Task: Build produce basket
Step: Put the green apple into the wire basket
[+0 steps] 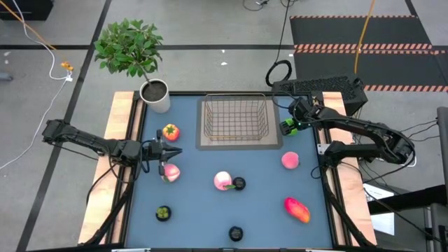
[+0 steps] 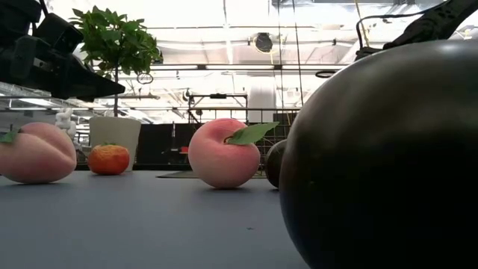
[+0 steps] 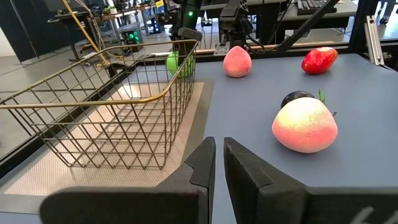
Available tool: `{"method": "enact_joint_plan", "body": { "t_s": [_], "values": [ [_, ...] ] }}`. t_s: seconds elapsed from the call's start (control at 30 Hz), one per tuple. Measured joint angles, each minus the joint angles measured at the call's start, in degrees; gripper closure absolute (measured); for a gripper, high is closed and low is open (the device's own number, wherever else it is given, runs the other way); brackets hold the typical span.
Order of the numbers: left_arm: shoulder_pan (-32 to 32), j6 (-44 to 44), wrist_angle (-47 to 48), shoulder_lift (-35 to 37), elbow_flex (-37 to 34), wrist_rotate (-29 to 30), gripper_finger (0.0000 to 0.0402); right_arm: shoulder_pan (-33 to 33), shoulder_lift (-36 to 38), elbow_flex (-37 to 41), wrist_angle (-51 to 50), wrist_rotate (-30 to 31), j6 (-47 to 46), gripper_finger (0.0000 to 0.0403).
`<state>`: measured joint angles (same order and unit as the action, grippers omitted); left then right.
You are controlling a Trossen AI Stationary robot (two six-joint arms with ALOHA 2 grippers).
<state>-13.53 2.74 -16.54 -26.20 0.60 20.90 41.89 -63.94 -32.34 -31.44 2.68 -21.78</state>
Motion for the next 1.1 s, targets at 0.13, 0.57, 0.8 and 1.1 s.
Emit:
{"method": "enact_joint_plan", "body": {
  "t_s": [0.13, 0.57, 0.8, 1.1],
  "values": [
    [0.0, 0.0, 0.0, 0.0, 0.0, 0.0, 0.0364, 0.0, 0.0, 0.0, 0.0, 0.0, -0.2, 0.0054],
    [0.0, 0.0, 0.0, 0.0, 0.0, 0.0, 0.0364, 0.0, 5.3, -3.2, 2.8, 7.5, 3.0, 0.0052],
    [0.0, 0.0, 0.0, 0.0, 0.0, 0.0, 0.0364, 0.0, 9.8, -12.0, 5.2, 12.2, 9.0, 0.0052],
    [0.0, 0.0, 0.0, 0.0, 0.0, 0.0, 0.0364, -7.0, 7.2, -25.6, 11.6, 0.0, 7.7, 0.0051]
  ]
}}
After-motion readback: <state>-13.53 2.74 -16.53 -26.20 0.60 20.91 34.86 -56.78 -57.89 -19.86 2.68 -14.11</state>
